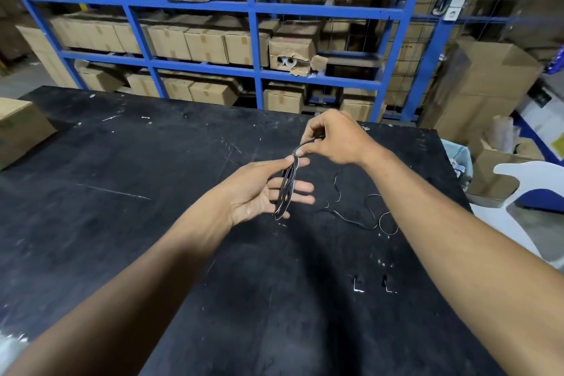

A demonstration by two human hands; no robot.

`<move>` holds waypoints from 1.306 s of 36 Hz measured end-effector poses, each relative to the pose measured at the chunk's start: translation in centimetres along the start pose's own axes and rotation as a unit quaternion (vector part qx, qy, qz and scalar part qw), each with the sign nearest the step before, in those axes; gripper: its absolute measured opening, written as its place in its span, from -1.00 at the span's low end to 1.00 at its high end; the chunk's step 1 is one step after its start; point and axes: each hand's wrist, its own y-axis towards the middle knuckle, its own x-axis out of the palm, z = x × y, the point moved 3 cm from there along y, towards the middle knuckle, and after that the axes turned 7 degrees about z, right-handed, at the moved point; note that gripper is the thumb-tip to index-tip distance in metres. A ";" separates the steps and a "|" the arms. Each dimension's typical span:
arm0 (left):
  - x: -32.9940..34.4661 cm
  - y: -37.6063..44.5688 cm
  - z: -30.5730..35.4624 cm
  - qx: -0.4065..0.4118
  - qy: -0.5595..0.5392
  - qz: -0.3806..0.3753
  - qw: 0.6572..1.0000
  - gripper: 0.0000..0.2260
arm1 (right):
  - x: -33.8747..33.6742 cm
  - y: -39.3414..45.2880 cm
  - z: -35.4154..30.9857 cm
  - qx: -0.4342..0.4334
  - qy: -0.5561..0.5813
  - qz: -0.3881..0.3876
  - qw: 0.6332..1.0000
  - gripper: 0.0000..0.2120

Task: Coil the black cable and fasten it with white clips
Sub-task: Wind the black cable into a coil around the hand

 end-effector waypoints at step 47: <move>-1.9 3.0 4.0 0.085 -0.276 -0.018 0.957 -0.59 | 11.8 -10.4 0.4 0.179 0.528 0.022 0.830 -0.79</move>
